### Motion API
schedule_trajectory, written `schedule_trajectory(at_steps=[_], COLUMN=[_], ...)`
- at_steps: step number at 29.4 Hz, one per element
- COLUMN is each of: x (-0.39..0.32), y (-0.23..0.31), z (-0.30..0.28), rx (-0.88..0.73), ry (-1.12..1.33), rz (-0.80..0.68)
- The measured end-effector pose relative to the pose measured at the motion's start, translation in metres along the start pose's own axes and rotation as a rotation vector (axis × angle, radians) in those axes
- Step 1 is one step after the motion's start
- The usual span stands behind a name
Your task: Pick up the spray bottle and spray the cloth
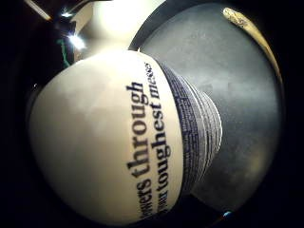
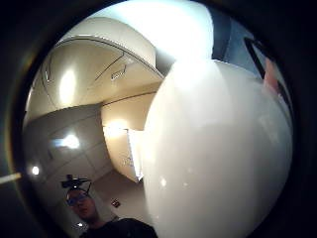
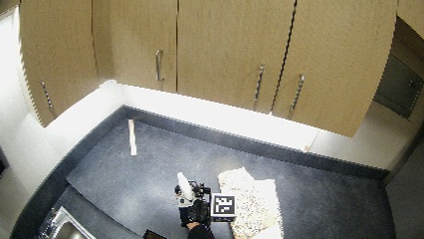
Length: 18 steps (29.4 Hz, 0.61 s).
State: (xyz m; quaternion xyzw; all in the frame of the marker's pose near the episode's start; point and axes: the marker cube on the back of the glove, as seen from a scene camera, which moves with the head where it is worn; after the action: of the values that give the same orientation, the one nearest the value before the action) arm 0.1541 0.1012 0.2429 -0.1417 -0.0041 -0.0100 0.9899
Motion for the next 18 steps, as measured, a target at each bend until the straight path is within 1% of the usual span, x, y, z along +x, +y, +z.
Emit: schedule_trajectory(at_steps=[10, 18], x=[0.003, 0.0008], y=[0.0046, 0.0063], z=[0.005, 0.009], rx=[-0.019, -0.081], ry=[0.04, 0.112], rz=[0.008, 0.022])
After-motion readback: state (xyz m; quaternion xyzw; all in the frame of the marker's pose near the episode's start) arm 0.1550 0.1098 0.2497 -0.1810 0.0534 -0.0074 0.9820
